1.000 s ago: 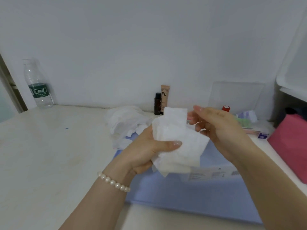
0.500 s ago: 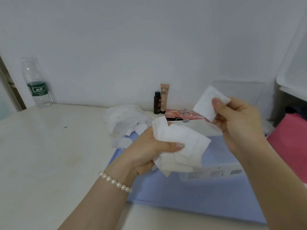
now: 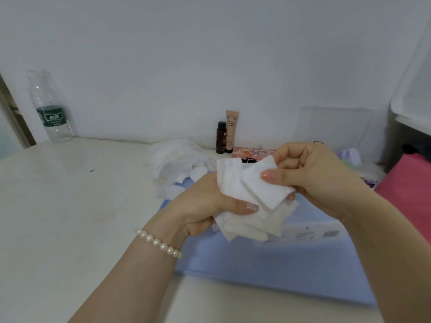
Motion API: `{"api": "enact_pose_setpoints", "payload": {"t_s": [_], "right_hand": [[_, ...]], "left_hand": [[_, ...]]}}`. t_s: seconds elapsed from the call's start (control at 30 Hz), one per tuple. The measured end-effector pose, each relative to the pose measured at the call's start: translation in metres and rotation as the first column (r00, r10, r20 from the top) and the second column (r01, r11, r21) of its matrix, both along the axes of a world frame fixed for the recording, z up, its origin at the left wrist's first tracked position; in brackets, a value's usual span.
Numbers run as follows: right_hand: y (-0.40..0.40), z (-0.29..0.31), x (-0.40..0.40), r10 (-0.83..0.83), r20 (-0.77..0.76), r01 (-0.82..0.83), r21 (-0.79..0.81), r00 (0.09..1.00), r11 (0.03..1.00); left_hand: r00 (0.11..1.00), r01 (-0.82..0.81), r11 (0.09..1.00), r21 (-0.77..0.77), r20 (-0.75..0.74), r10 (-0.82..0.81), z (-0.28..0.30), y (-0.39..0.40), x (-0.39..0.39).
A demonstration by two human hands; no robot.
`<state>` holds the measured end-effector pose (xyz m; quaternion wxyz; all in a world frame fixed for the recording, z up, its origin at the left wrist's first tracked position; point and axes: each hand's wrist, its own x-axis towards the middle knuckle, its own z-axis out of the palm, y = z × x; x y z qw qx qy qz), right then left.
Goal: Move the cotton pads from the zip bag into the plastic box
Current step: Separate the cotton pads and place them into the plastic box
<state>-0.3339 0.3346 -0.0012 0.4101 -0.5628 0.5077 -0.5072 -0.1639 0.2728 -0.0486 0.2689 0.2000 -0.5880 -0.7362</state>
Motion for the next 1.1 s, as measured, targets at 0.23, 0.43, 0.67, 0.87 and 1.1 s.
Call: {"api": "enact_pose_setpoints", "payload": {"t_s": [0.23, 0.43, 0.67, 0.87, 1.1], "right_hand": [[-0.004, -0.009, 0.007, -0.107, -0.147, 0.109, 0.008, 0.983, 0.994], [-0.003, -0.008, 0.011, -0.111, -0.191, 0.117, 0.022, 0.975, 0.993], [0.000, -0.006, 0.016, -0.081, -0.266, 0.092, 0.027, 0.960, 0.995], [0.000, -0.005, 0.018, -0.092, -0.350, 0.086, -0.033, 0.932, 0.996], [0.003, 0.002, 0.006, -0.197, -0.502, 0.158, -0.121, 0.842, 0.980]], "left_hand": [[0.999, 0.034, 0.999, 0.000, 0.015, -0.034, 0.002, 0.002, 0.002], [0.999, 0.044, 0.999, 0.013, 0.017, -0.044, 0.001, 0.000, 0.004], [0.997, 0.066, 0.998, 0.006, 0.034, -0.066, 0.001, 0.000, 0.004], [0.999, 0.034, 0.999, 0.028, 0.006, -0.034, 0.000, 0.000, 0.004], [1.000, -0.007, 1.000, 0.016, -0.014, 0.007, -0.001, -0.004, 0.005]]}}
